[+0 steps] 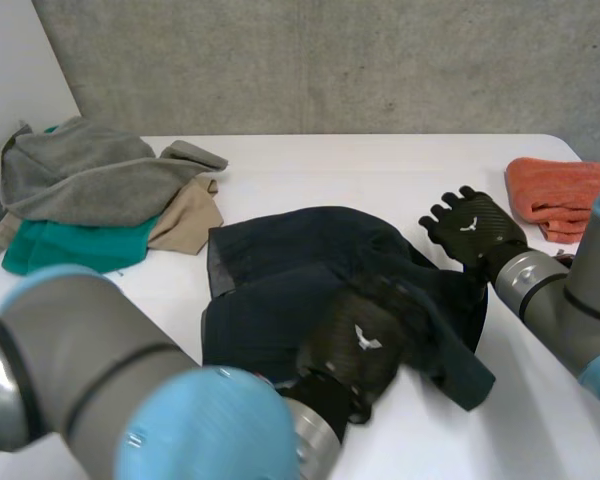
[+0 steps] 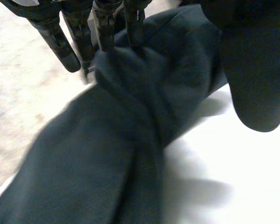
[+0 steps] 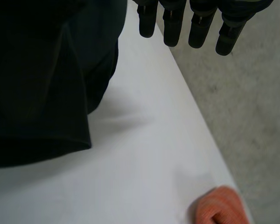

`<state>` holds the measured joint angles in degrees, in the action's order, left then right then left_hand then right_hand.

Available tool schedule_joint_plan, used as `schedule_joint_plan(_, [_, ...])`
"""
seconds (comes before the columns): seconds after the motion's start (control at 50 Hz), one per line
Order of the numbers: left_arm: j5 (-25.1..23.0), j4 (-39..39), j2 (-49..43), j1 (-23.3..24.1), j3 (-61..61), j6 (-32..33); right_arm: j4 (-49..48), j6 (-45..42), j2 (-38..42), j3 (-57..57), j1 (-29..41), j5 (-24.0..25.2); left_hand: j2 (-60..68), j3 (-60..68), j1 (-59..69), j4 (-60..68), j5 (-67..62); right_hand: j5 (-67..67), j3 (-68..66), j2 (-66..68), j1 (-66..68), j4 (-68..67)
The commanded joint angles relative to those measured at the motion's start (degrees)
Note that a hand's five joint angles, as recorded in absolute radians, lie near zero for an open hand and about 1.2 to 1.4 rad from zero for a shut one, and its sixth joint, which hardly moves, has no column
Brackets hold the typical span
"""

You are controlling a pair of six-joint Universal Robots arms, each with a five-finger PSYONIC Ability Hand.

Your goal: Fold the laundry.

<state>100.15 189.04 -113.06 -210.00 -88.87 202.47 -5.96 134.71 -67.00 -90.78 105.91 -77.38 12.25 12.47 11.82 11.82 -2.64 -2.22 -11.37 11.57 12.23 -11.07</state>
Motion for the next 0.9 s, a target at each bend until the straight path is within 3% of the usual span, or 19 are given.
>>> schedule_joint_plan(0.02, [5.05, -5.16, 6.88, -8.75, -3.15, -0.49, 17.02, 10.39, -0.07, 6.49, 0.79, -2.95, 12.41, 12.20, 12.84, 12.84, -12.03, 2.22, 1.37, -1.57, -2.23, 1.07])
schedule_joint_plan(0.1, [2.78, -9.12, 9.61, -13.23, -6.31, -1.37, 22.83, 11.80, 0.11, 7.37, 1.14, -2.87, 14.95, 14.73, 15.38, 15.38, -14.56, 2.22, 1.37, -1.57, -2.23, 1.07])
schedule_joint_plan(0.22, [-3.99, -10.80, 10.76, -19.38, -11.76, -1.72, 20.04, 11.45, -0.41, 5.10, 1.49, -2.87, 9.59, 9.38, 10.02, 10.02, -9.21, 2.22, 1.37, -1.57, -2.23, 1.07])
schedule_joint_plan(0.28, [-5.14, -10.27, 9.80, -20.36, -12.47, -1.72, 18.27, 11.01, -0.77, 3.60, 1.93, -2.78, 7.39, 7.17, 7.82, 7.82, -7.00, 2.22, 1.37, -1.57, -2.23, 1.07])
schedule_joint_plan(0.36, [-4.79, -6.95, 4.54, -21.67, -11.69, 0.02, 15.46, 9.69, -1.29, 1.23, 2.81, -3.04, 1.17, 0.96, 1.60, 1.60, -0.79, 2.22, 1.37, -1.57, -2.23, 1.07])
schedule_joint_plan(0.62, [-2.95, -1.75, -7.08, -22.82, -5.53, 9.00, 8.60, 7.67, -2.97, -3.87, 4.13, -2.95, 2.49, 2.27, 2.92, 2.92, -2.11, 2.22, 1.37, -1.57, -2.23, 1.07])
schedule_joint_plan(0.66, [-2.60, -1.39, -8.04, -22.73, -4.83, 9.52, 8.34, 7.67, -2.88, -4.14, 4.48, -2.95, 6.84, 6.63, 7.27, 7.27, -6.46, 2.22, 1.37, -1.57, -2.23, 1.07])
schedule_joint_plan(0.7, [-1.72, -0.17, -9.36, -22.73, -3.77, 9.96, 8.16, 7.58, -2.79, -4.49, 4.75, -2.95, 22.28, 22.06, 22.71, 22.71, -21.89, 2.22, 1.37, -1.57, -2.23, 1.07])
schedule_joint_plan(0.74, [-0.84, 0.89, -9.81, -22.91, -3.25, 10.40, 8.07, 7.58, -2.70, -4.49, 4.92, -3.04, 47.10, 46.88, 47.53, 47.53, -46.72, 2.22, 1.37, -1.57, -2.23, 1.07])
schedule_joint_plan(0.76, [0.47, 2.37, -9.89, -23.26, -2.63, 10.93, 7.99, 7.58, -2.61, -4.49, 5.10, -3.22, 67.54, 67.32, 67.97, 67.97, -67.16, 2.22, 1.37, -1.57, -2.23, 1.07])
schedule_joint_plan(0.9, [6.28, 16.08, -3.32, -27.03, 0.79, 14.53, 7.20, 7.85, -3.23, -4.49, 5.19, -4.71, 67.75, 67.53, 68.18, 68.18, -67.36, 2.22, 1.37, -1.57, -2.23, 1.07])
